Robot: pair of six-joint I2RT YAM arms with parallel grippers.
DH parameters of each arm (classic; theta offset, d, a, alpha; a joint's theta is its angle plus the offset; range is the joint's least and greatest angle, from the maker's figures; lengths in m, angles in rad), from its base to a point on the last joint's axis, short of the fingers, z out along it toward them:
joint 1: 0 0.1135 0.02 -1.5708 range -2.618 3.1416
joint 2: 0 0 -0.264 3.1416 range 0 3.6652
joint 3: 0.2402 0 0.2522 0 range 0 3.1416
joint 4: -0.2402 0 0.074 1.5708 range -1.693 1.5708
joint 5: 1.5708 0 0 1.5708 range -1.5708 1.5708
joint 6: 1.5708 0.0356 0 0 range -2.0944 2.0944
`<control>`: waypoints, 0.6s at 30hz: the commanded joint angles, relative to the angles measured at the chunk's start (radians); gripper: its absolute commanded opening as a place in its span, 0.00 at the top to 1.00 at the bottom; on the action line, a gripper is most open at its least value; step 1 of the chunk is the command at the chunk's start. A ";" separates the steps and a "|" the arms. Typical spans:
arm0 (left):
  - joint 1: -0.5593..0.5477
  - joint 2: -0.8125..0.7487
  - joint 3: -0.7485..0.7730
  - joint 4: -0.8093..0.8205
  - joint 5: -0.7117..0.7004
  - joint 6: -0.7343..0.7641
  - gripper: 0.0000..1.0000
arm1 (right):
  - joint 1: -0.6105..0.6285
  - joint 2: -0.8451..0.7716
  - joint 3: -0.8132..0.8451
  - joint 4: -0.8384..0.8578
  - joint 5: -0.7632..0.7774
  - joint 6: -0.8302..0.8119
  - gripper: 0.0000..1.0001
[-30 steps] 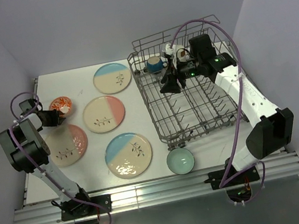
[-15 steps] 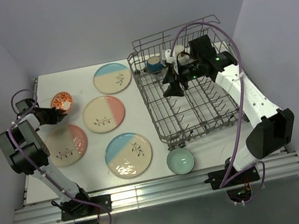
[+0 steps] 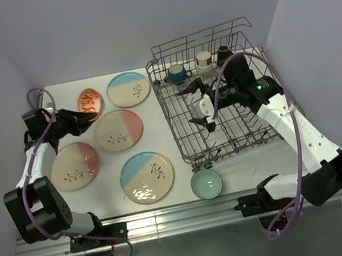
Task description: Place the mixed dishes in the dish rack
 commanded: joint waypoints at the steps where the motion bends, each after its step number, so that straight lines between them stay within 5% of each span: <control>1: -0.124 -0.087 -0.059 -0.002 0.153 -0.054 1.00 | 0.067 -0.044 -0.040 0.185 0.023 -0.144 0.00; 18: -0.471 -0.367 -0.154 -0.045 0.133 -0.296 1.00 | 0.277 -0.118 -0.158 0.450 0.141 -0.128 0.00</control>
